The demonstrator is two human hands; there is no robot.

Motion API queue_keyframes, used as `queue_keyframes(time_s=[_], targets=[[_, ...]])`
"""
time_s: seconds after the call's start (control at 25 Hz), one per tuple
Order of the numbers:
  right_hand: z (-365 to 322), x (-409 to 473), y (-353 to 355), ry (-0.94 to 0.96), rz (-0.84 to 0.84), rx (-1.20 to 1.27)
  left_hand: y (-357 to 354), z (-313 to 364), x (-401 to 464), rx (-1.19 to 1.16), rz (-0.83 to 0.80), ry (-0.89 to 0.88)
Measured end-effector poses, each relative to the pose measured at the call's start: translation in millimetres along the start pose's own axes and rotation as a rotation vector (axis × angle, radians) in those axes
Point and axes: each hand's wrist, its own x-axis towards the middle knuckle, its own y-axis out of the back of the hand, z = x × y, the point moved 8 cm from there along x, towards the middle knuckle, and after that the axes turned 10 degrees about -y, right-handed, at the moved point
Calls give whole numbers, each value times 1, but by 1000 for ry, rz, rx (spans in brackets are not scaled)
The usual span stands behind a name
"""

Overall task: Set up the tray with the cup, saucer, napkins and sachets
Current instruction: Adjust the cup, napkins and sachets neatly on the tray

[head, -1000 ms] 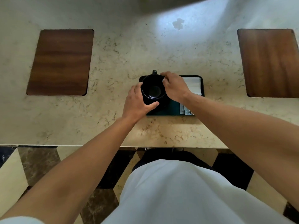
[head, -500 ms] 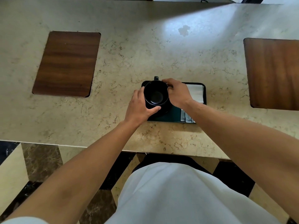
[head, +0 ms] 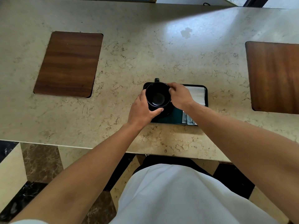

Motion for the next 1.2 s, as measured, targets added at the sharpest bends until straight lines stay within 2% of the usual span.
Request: queue_keyframes(time_s=[0.24, 0.64, 0.8, 0.96, 1.2], targets=[[15, -5, -8, -77, -51, 230, -5, -9, 1, -5, -103, 8], [28, -9, -12, -189, -68, 417, -5, -16, -2, -32, -121, 19], [30, -7, -6, -208, -25, 453, 4, -20, -1, -69, -74, 58], [39, -12, -8, -247, -11, 494, 12, -20, 6, -210, 36, 170], [36, -13, -6, -225, -17, 537, 11, -21, 5, -342, 64, 256]])
